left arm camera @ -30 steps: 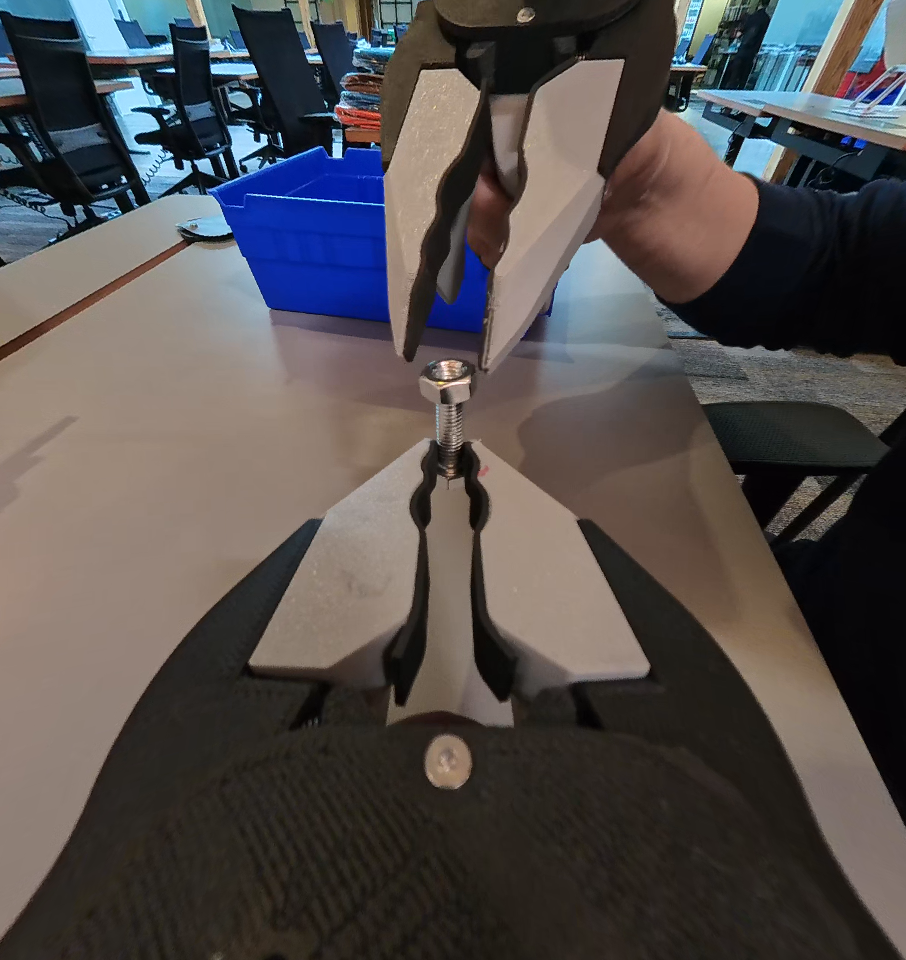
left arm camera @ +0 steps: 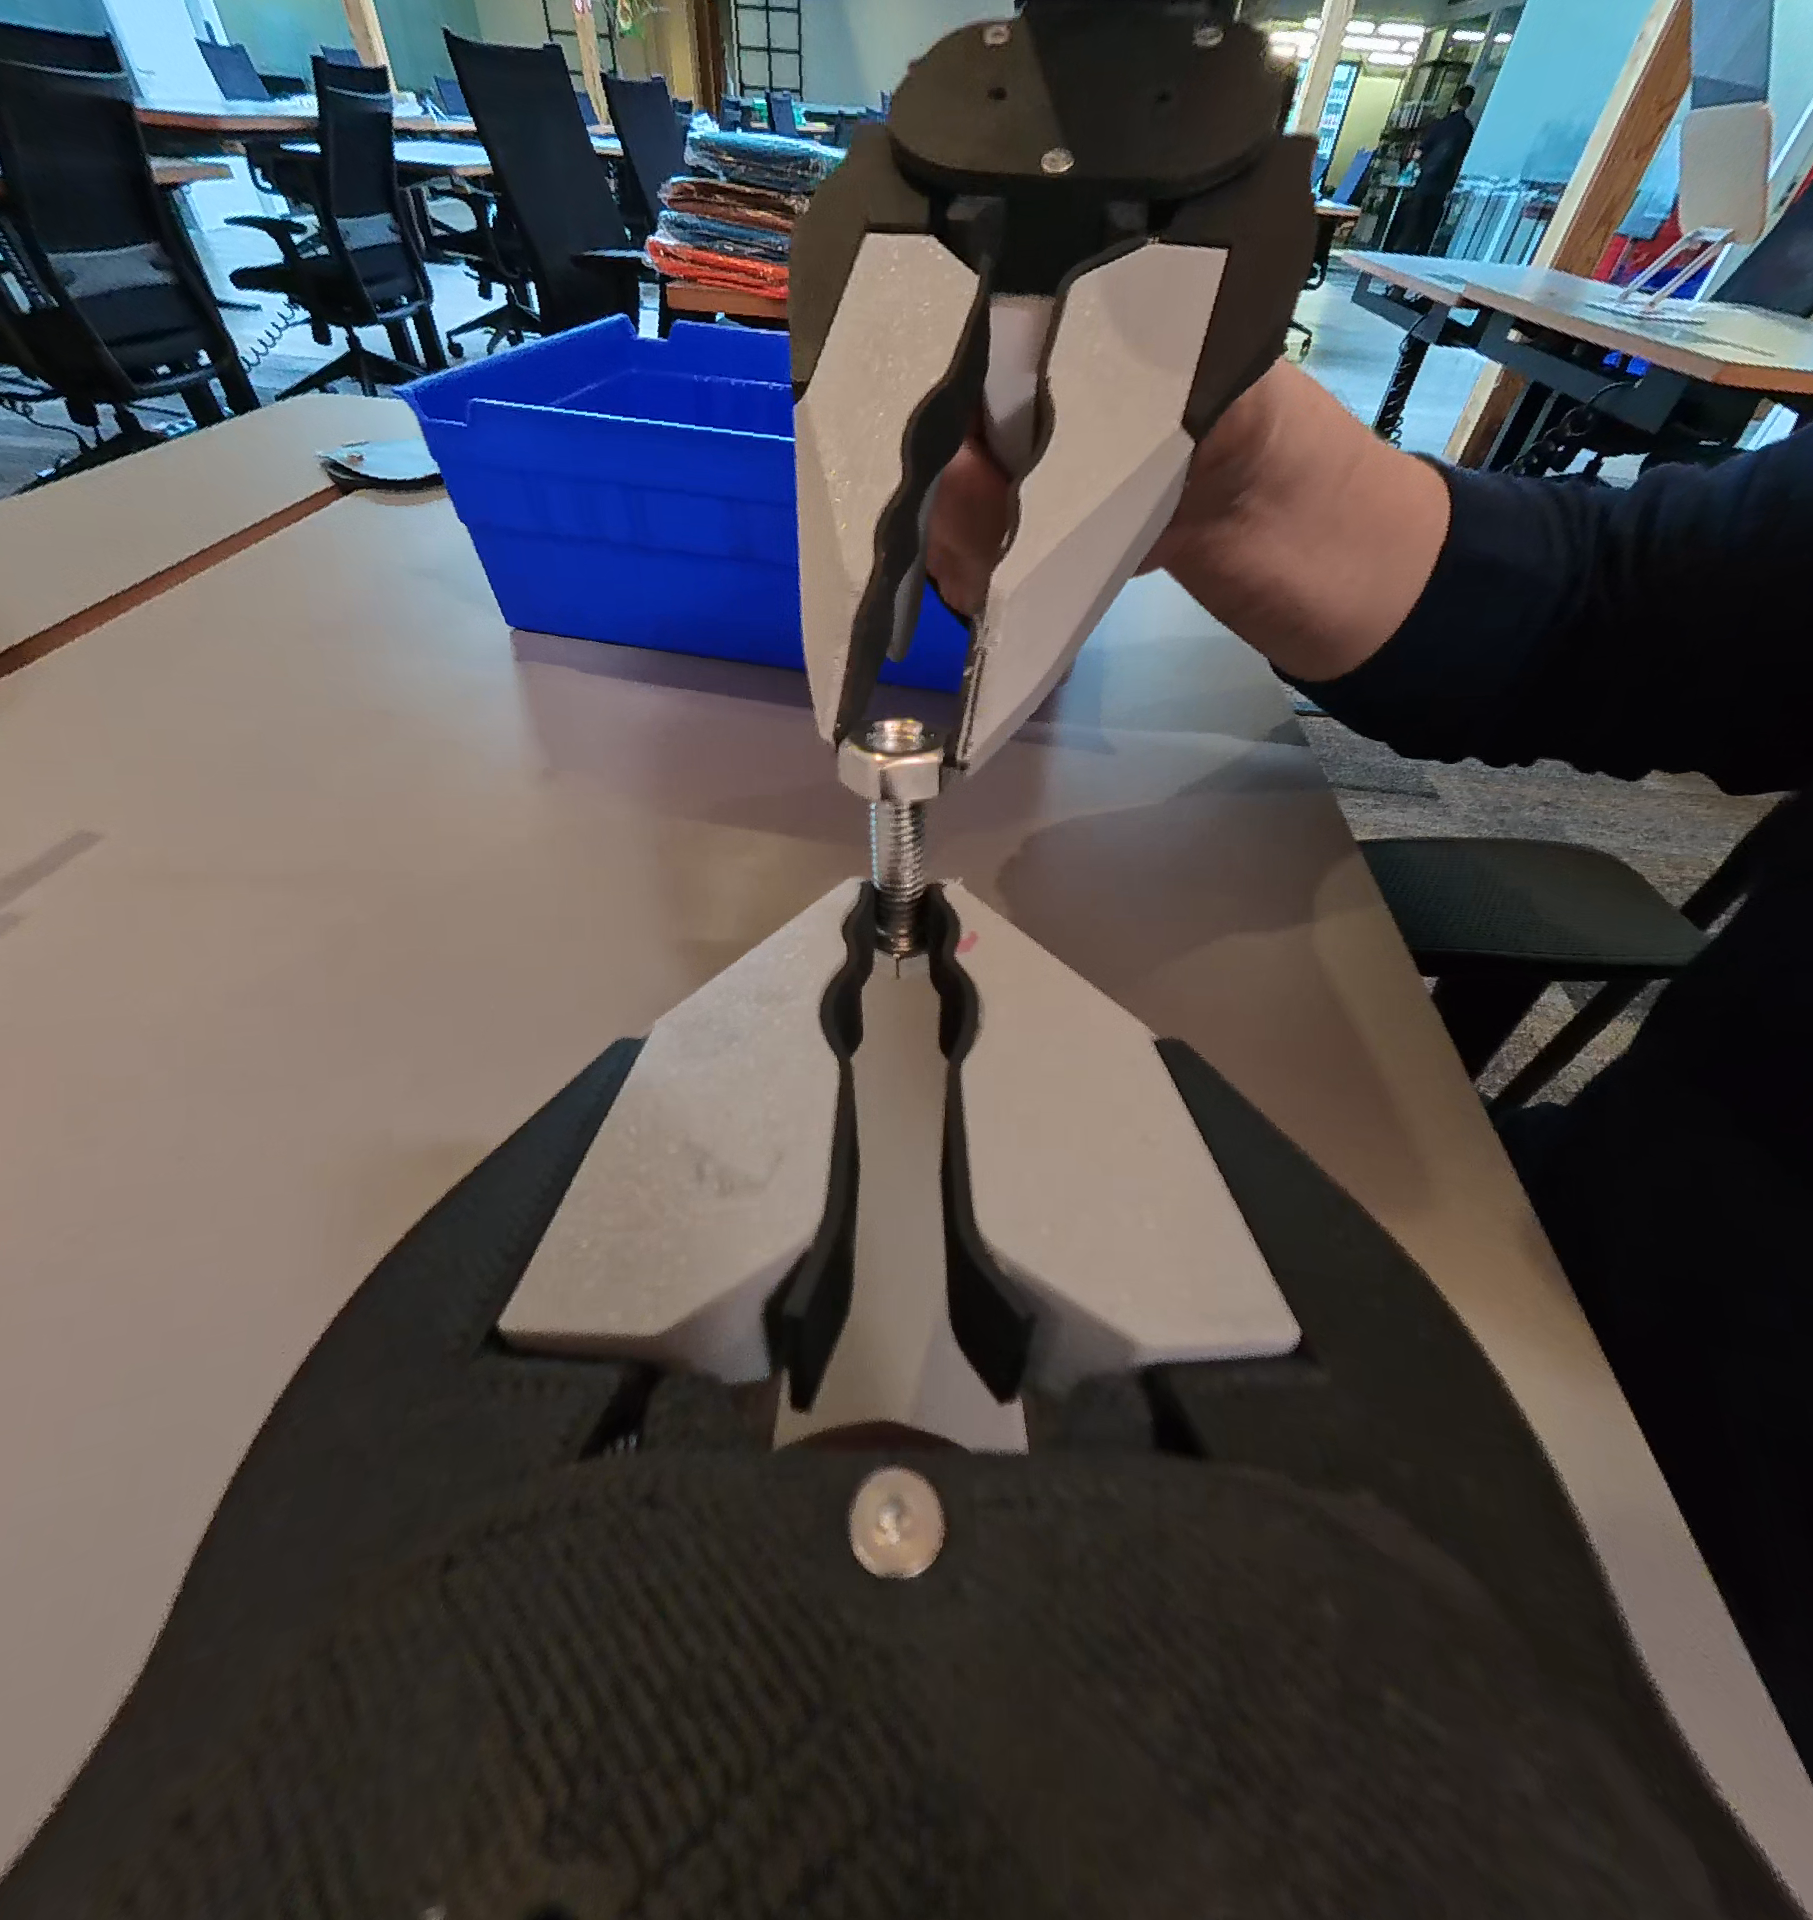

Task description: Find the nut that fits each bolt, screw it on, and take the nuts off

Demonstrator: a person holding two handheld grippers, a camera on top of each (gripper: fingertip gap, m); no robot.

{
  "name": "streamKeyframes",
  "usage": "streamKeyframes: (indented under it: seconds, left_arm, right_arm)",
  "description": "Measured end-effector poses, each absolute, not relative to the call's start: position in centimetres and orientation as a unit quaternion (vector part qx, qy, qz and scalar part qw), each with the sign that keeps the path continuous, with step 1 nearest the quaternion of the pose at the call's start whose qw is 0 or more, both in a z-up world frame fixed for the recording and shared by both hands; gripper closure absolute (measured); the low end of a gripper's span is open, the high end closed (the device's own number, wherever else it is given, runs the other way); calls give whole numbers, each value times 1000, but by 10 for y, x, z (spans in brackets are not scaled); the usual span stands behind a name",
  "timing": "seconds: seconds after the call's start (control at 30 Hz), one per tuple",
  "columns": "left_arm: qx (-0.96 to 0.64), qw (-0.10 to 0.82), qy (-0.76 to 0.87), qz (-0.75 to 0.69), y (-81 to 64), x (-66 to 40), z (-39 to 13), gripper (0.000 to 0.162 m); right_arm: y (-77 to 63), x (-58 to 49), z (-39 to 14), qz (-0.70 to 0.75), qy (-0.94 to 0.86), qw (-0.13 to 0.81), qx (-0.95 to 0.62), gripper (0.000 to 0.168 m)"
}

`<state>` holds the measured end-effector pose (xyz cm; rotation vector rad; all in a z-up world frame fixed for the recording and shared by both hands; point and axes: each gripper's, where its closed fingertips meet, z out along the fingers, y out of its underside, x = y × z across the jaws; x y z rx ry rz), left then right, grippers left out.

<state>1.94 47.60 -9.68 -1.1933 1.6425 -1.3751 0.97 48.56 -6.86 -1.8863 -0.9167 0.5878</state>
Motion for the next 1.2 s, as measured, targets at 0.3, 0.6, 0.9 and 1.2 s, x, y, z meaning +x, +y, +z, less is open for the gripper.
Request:
streamKeyframes:
  seconds: [0.3, 0.6, 0.9, 1.2]
  left_arm:
    - [-455, 343, 630, -528, 476, 19, -96, 155]
    - [-456, 345, 633, -521, 477, 20, -98, 155]
    - [-450, 347, 635, -523, 474, 19, -96, 155]
    - [-437, 345, 631, -541, 470, 17, -90, 155]
  right_arm:
    - [486, 8, -67, 277, -353, 474, -757, 154]
    - [486, 9, -69, 277, -355, 469, -760, 154]
    - [484, 9, -61, 308, -341, 494, -738, 140]
    - [481, 2, -54, 337, -345, 525, -701, 138]
